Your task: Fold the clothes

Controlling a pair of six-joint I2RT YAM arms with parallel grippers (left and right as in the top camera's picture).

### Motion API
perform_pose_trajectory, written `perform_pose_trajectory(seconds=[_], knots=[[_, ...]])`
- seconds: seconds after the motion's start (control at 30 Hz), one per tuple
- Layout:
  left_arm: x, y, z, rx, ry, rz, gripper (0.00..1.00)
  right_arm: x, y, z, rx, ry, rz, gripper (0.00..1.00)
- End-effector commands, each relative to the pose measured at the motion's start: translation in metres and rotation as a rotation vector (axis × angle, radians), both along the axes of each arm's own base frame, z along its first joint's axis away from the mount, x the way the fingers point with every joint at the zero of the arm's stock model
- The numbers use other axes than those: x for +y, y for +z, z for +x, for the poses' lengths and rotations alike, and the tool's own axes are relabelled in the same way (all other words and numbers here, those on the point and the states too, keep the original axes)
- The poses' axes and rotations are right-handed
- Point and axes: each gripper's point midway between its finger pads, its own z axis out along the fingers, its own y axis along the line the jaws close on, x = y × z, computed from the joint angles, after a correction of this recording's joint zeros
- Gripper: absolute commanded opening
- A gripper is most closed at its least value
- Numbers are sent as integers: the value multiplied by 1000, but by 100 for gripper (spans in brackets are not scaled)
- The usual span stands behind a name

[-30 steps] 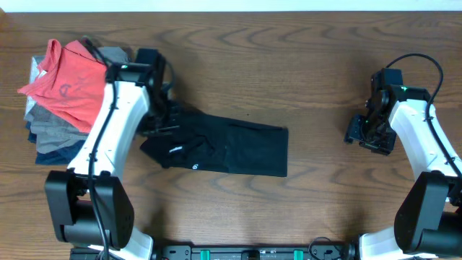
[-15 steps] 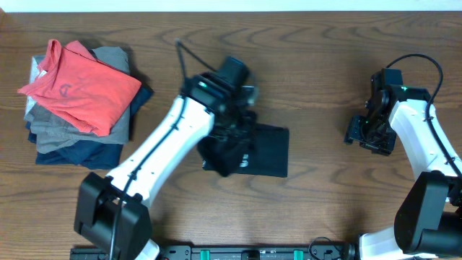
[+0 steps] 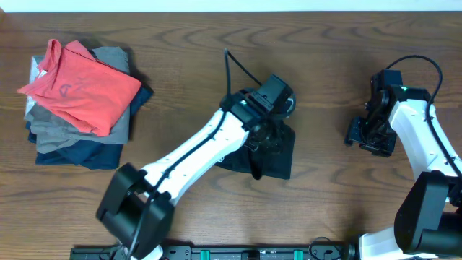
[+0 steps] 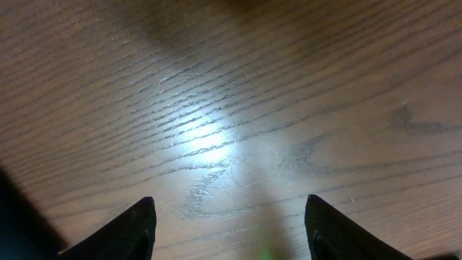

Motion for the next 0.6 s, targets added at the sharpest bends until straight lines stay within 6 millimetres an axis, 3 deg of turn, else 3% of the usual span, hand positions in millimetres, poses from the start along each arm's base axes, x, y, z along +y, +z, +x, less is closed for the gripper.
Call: perform_pose_trajectory(seconds=[0.0,0.13,0.27,0.33,0.43,0.5,0.57], knots=[[-5,-8,2,12,9,16,16,-3,7,3,-24,-1,-10,64],[-5,-3,3,4,14,7,15,-3,7,3,-25,-1,-9,64],[-10,36,3,-24,-5,-104,17,0,7,3,-26,10,8,66],[-13,64,1,-63,-57,-179,33,9,7,6,-39,44,63,66],[-3,99,1,-157,-89,-232,59,44,12,16,-103,167,270,67],[14,120,6,-225,-68,-236,61,83,24,21,-178,322,481,67],[40,133,17,-291,4,-191,61,109,36,21,-229,413,614,67]])
